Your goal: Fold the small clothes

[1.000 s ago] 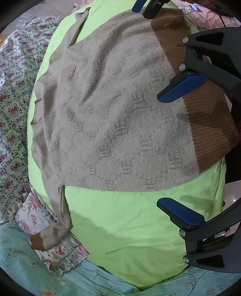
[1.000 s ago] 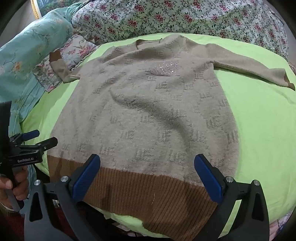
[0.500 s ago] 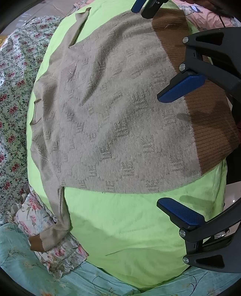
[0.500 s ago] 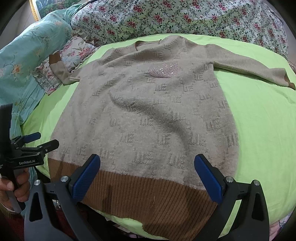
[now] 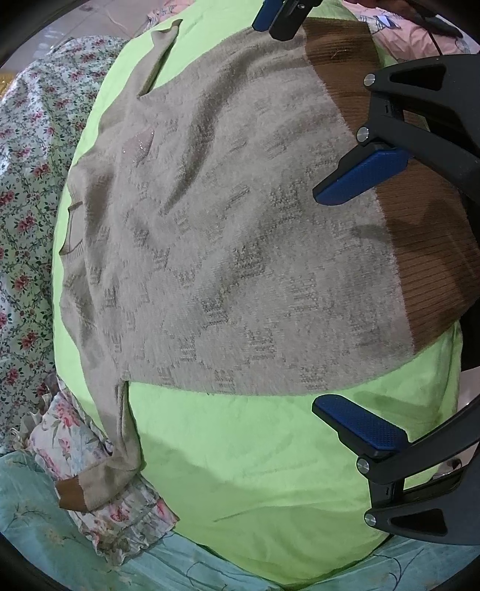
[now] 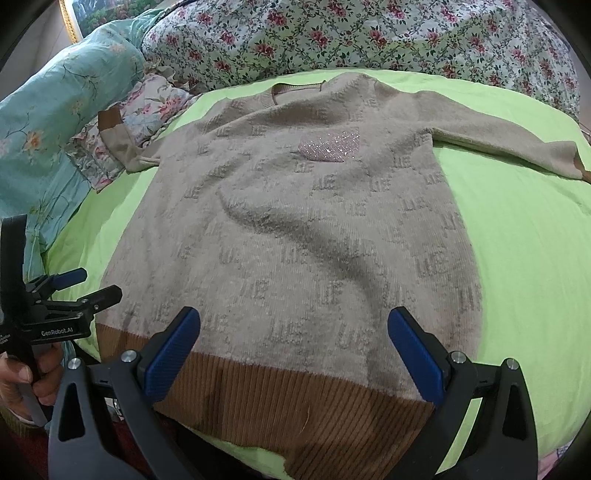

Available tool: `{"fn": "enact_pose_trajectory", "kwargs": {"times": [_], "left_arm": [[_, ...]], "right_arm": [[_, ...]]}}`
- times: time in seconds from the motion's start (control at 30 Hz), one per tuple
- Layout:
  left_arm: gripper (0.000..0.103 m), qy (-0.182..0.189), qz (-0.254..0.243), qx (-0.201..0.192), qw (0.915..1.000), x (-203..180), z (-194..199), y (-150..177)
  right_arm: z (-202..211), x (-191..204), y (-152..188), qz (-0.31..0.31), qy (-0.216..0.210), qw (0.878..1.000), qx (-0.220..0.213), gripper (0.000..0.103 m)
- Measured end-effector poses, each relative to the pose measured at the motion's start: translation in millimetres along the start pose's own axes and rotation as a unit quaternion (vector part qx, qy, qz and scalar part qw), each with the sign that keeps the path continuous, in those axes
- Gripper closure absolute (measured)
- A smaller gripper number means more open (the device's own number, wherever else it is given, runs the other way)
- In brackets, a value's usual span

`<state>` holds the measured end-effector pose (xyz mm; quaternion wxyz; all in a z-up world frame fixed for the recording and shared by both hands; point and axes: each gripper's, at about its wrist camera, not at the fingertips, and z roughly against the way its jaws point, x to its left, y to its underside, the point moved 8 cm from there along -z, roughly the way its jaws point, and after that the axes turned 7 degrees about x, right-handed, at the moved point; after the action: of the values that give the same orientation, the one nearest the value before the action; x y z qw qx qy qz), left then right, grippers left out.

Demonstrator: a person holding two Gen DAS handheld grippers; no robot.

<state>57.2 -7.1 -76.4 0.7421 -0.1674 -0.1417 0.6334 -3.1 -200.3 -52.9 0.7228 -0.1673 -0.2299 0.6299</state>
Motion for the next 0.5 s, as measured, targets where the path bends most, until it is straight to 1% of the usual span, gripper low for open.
{"fn": "enact_pose_trajectory", "kwargs": {"times": [0.03,0.07,0.1,0.13,0.2,0.33,0.5], "left_arm": [[0.001,0.004,0.002,0.0,1.0,0.8,-1.4,-1.1],[0.0,0.009,0.004,0.0,1.0,0.9,-2.1,-2.4],[0.001,0.008,0.005,-0.002,1.0,2.1,-3.0,-4.0],[0.001,0.006,0.005,0.004,1.0,4.3,-5.1,-4.3],[0.001,0.007,0.005,0.01,0.9999,6.7,-8.3,-5.8],[0.001,0.001,-0.003,0.01,0.9999,10.7,-13.8,-13.6],[0.001,0.009,-0.016,0.001,0.9998,15.0,-17.0,-32.7]], "right_arm": [[-2.2,-1.5,-1.4,-0.002,0.003,1.0,0.012,0.002],[-3.1,-1.7,-2.8,-0.002,0.002,1.0,0.012,0.002],[-6.0,-3.4,-3.1,-0.003,0.006,1.0,0.024,0.002],[-7.3,-3.9,-3.6,-0.003,0.008,1.0,0.027,0.002],[-9.6,-5.1,-7.0,-0.002,0.006,1.0,0.026,0.002],[-14.0,-9.0,-12.9,-0.001,0.008,1.0,0.03,0.002],[-18.4,-17.3,-34.0,0.01,0.01,1.0,0.024,0.002]]}}
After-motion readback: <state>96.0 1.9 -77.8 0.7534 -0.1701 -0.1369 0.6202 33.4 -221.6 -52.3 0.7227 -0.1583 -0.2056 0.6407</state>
